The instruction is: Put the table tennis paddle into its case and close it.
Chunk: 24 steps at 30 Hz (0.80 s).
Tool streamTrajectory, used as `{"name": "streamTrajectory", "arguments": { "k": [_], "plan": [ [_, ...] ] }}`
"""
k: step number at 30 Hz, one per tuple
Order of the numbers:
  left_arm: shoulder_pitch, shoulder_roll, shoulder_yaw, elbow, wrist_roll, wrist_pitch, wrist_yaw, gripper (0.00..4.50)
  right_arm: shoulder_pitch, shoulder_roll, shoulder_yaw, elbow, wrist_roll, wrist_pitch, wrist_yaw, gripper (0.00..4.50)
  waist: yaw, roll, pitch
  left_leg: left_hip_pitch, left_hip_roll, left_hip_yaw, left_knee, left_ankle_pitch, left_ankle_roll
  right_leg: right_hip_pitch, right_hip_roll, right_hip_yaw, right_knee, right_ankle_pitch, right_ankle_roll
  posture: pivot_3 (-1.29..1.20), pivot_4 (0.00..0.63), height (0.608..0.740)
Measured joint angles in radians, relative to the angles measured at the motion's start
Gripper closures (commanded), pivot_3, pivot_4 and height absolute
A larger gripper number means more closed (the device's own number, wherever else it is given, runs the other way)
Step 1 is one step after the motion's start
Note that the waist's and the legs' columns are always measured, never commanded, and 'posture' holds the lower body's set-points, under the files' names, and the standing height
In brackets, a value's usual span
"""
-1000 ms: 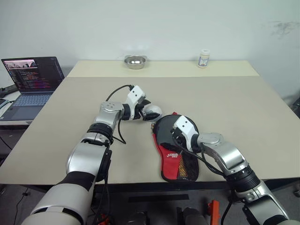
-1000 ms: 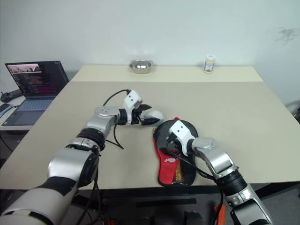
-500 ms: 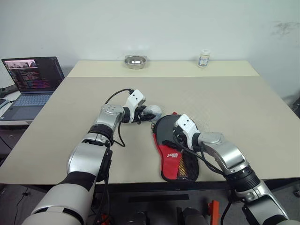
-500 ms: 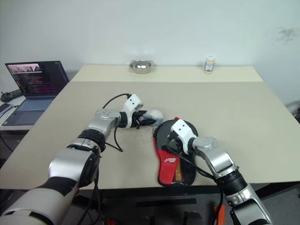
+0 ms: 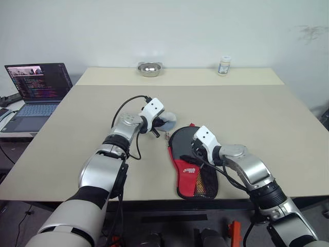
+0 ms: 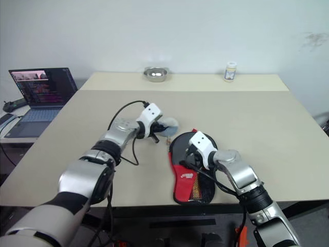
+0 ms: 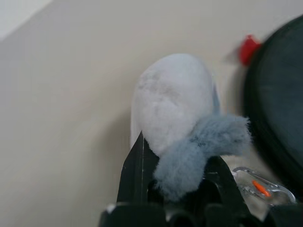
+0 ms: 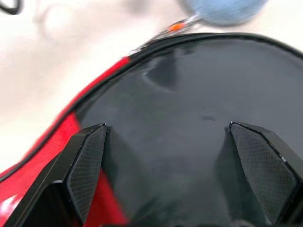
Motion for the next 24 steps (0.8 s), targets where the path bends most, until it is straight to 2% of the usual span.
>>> {"name": "streamTrajectory", "arguments": {
  "k": [4,9,14,18,24],
  "plan": [
    [-0.04,-0.056,-0.041,0.021,0.078,-0.033,0.129,4.32,0.004,0.0,0.0,0.005,0.004,0.019,0.022,0.0,0.001,0.0,0.0,0.01,0.0,-0.001,-0.001,0.0,0.0,0.01,0.0,-0.001,-0.003,0.0,0.001,0.0,0.15,0.74],
    [-0.087,-0.116,-0.097,0.035,0.165,-0.08,0.246,4.32,0.002,0.004,0.005,0.01,-0.008,0.018,0.029,0.0,0.001,-0.001,-0.001,0.011,0.001,-0.001,-0.002,0.0,0.0,0.011,0.0,-0.001,-0.003,-0.001,0.001,0.0,0.15,0.74],
    [-0.115,-0.174,-0.21,0.051,0.298,-0.152,0.347,4.32,0.003,0.015,0.007,0.018,-0.023,0.018,0.028,0.0,0.001,-0.001,-0.004,0.012,0.001,-0.001,-0.002,0.0,0.0,0.012,0.0,-0.001,-0.003,-0.003,0.005,0.0,0.15,0.74],
    [-0.148,-0.227,-0.257,0.068,0.364,-0.194,0.404,4.32,0.012,0.019,0.008,0.005,-0.035,0.018,0.027,0.0,0.001,-0.001,-0.005,0.012,0.001,-0.001,-0.002,0.0,0.0,0.013,0.0,-0.001,-0.003,-0.004,0.006,0.0,0.15,0.74],
    [-0.184,-0.31,-0.272,0.074,0.388,-0.254,0.419,4.32,0.03,0.025,0.008,-0.018,-0.052,0.018,0.027,0.0,0.001,0.0,-0.006,0.012,0.001,-0.001,-0.002,0.0,0.0,0.013,0.0,-0.001,-0.003,-0.005,0.008,0.0,0.15,0.74]
  ]
}}
